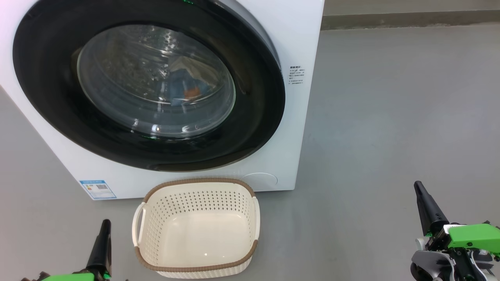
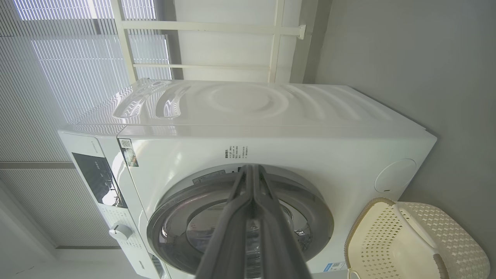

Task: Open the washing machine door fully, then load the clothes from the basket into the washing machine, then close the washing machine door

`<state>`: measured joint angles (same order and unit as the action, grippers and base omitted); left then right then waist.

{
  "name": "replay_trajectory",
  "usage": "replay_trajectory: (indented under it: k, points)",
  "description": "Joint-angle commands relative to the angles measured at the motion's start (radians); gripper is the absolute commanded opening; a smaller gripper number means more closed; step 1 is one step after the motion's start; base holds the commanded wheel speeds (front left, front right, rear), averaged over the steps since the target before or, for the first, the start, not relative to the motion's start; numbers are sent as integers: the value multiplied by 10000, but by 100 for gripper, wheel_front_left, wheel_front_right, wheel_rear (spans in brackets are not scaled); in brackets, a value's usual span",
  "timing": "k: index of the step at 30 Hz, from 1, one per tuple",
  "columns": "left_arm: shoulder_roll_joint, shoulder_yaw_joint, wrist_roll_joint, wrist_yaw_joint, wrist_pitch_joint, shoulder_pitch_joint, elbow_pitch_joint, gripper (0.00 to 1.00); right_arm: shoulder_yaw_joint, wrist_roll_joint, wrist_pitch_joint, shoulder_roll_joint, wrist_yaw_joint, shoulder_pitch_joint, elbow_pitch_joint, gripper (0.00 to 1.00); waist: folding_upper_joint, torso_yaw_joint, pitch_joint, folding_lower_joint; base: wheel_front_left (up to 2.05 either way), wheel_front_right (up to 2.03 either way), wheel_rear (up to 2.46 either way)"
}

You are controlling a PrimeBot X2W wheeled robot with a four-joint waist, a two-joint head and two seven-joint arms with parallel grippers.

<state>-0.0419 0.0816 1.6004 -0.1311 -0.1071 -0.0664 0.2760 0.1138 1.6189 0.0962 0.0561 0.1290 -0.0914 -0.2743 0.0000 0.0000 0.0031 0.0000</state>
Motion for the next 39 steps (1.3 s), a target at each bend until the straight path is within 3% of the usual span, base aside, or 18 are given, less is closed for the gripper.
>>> replay_trajectory:
  k: [1, 39]
  points:
    - [-83, 328, 77, 4, -66, -418, -305, 0, -147, 19, 52, 51, 17, -151, 303, 0, 0, 0, 0, 0, 0, 0, 0]
    - [-83, 325, 80, 4, -63, -417, -307, 0, -83, -34, 104, 6, 17, -157, 300, 0, 0, 0, 0, 0, 0, 0, 0]
